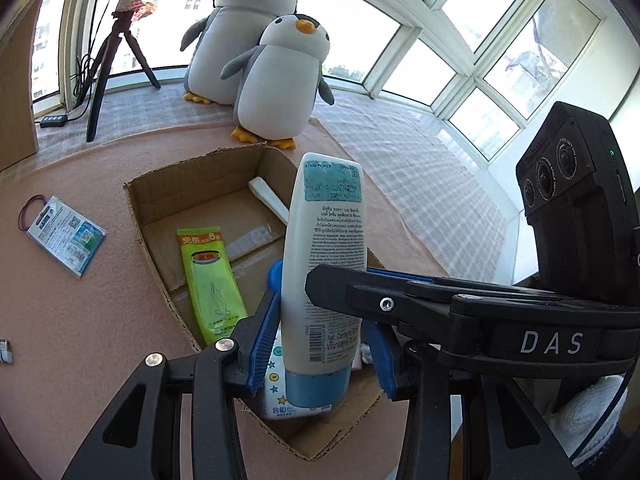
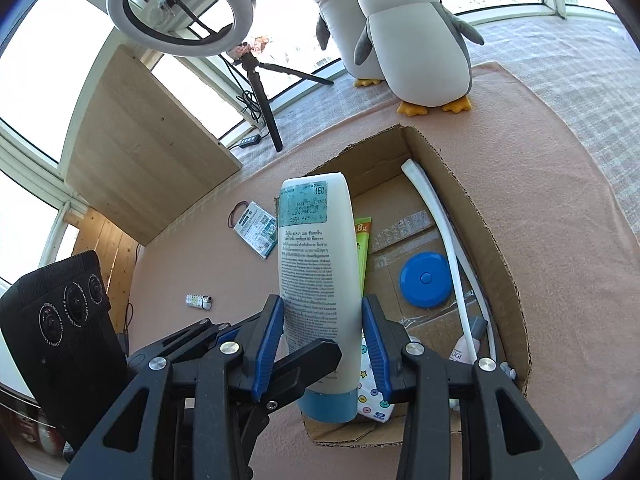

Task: Organize objects
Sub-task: 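Carry the lotion bottle into the box and open the right gripper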

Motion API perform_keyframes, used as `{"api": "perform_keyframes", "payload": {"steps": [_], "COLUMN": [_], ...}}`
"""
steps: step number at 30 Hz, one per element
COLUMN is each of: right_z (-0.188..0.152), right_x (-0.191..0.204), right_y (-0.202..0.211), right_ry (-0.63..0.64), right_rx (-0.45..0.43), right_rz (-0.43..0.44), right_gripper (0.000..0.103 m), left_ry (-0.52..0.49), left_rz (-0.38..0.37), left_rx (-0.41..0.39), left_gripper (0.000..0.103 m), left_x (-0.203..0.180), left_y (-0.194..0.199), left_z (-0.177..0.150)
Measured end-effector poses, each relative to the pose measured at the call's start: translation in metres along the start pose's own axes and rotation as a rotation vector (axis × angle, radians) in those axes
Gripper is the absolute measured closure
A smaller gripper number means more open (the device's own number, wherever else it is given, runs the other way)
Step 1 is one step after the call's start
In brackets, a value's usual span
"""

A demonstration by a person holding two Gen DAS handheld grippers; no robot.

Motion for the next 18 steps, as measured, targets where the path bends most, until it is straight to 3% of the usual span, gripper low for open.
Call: {"api": "perform_keyframes", "payload": {"steps": [3,5,10,18], "right_z": [0.0,0.0,0.0,-0.003], "right_x": [-0.007,-0.011,-0.015,-0.006], "right_y": [0.003,0.005,0.009,0.0], "right_ry": [-0.027,-0.037,-0.047,-0.041], "right_rx": [-0.016,-0.027,-0.048,-0.039], "right_rz": [-0.003,-0.016,-0.032,-0.018], "right_gripper": [0.065,0.055,0.044,0.043], "left_ry": [0.015,0.018,0.037,0.081], "left_rz": [0.005,0.009,0.012,0.033], "left_rx": [0.002,0.0,0.0,-0.005], "left_gripper": [0.046,0.045,0.045,0.045], "left_x": [0.004,0.006,0.015,0.04], "left_y": [-0.001,0.0,0.004,0.021], "left_z": [-0.001,-0.002,-0.009,-0.03]}}
Point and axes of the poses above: each gripper's, at about its wrist camera, not at the fingertips, and y roughly against the way its jaws point, x to its left, z to its top, the point moved 4 cm from there along -y, roughly the way its jaws point, and after that the axes turned 13 degrees about x, right-handed, at the moved point
